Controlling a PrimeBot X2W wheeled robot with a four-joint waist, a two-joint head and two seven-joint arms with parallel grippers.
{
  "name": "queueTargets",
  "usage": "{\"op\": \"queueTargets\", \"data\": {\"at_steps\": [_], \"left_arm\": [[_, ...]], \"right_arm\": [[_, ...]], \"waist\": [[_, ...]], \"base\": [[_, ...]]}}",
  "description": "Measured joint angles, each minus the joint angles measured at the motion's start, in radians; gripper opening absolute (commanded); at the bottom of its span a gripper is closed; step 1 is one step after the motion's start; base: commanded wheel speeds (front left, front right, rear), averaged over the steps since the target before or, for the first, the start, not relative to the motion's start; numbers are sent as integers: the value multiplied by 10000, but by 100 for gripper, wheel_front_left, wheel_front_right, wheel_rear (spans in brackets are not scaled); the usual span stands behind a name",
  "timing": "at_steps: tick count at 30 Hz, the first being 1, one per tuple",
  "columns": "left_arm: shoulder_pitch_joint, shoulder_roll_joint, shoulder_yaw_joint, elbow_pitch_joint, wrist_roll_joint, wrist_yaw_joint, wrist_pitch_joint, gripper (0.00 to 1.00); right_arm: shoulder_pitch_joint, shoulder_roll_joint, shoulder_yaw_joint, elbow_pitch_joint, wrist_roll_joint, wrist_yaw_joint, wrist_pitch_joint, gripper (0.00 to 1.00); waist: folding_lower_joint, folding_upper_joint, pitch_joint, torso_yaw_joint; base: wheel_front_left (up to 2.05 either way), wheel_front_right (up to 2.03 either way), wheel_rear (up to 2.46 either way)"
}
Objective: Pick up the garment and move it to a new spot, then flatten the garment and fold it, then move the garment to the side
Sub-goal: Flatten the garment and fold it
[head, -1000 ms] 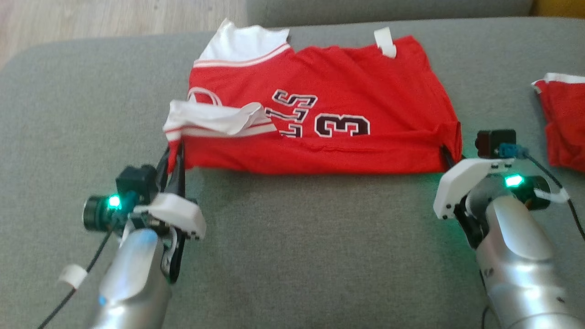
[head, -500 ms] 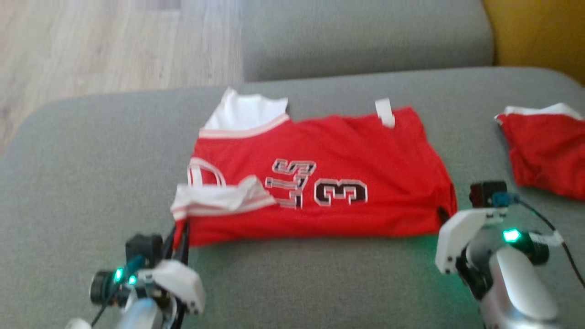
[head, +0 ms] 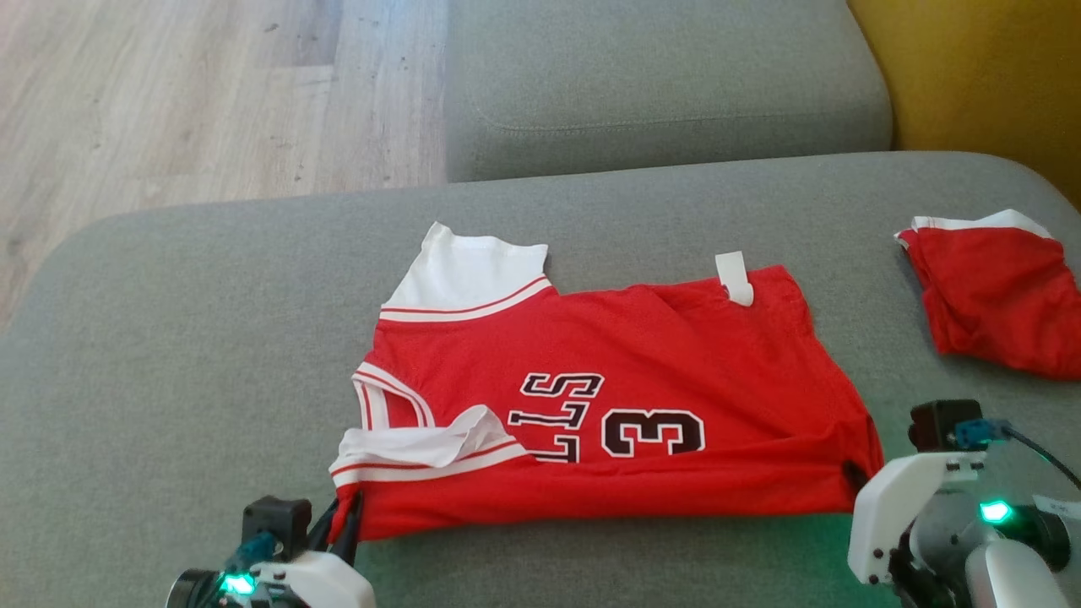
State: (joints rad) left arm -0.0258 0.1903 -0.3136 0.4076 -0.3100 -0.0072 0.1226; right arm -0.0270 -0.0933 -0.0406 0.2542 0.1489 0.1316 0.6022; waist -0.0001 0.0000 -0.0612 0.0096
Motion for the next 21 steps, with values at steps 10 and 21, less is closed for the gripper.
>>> {"op": "queueTargets", "data": {"at_steps": [10,21], "left_arm": [[67,161,25,-355,29,443,-198,100],[-930,6,579,-1358,0,593,-2775,100]], "right_arm": [[170,311,-570,-349,-270,0,-1379,100],[-1076,456,-1045,-761,-226,0,-5524,100]], "waist": [[1,0,317,-158],[2,0,738,-351]], "base": [[0,0,0],[0,0,0]]}}
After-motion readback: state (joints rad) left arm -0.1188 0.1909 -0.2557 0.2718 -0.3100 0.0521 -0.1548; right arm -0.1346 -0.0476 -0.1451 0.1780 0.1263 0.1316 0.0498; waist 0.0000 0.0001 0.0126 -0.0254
